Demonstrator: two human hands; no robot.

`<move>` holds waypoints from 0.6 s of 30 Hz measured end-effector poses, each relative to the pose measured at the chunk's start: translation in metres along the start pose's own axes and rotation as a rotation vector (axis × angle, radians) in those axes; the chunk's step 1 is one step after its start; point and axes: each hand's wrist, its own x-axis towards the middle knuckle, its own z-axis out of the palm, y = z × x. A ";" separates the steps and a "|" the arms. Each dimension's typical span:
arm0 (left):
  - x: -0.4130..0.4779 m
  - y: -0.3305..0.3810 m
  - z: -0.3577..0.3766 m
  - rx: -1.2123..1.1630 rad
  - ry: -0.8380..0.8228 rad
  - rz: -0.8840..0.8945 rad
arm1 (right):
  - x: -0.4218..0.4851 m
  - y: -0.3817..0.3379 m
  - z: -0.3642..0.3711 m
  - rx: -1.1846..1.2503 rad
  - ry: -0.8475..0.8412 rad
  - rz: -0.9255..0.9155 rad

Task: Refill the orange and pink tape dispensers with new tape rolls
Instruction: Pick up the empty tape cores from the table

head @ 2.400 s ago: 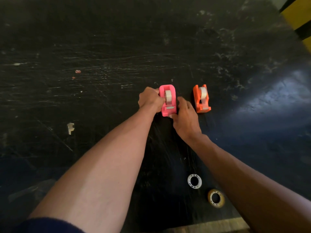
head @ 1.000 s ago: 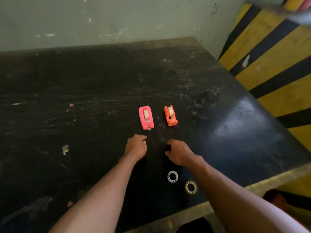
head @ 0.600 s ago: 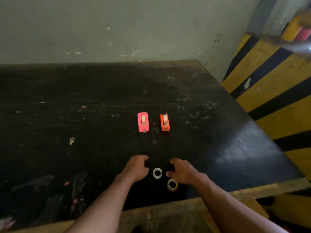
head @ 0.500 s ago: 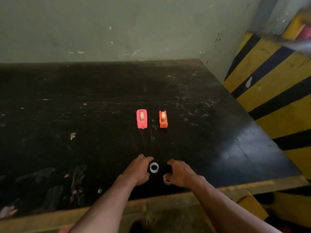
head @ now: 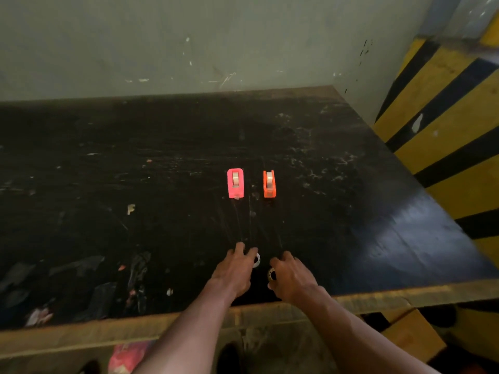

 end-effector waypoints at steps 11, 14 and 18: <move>0.045 -0.025 -0.053 -0.003 -0.012 0.032 | 0.050 -0.016 -0.055 0.058 0.070 0.087; 0.056 -0.058 -0.091 -0.041 0.122 -0.051 | 0.078 -0.051 -0.075 0.067 0.090 0.060; 0.065 -0.110 -0.130 -0.066 0.228 -0.154 | 0.122 -0.108 -0.096 0.059 0.123 -0.037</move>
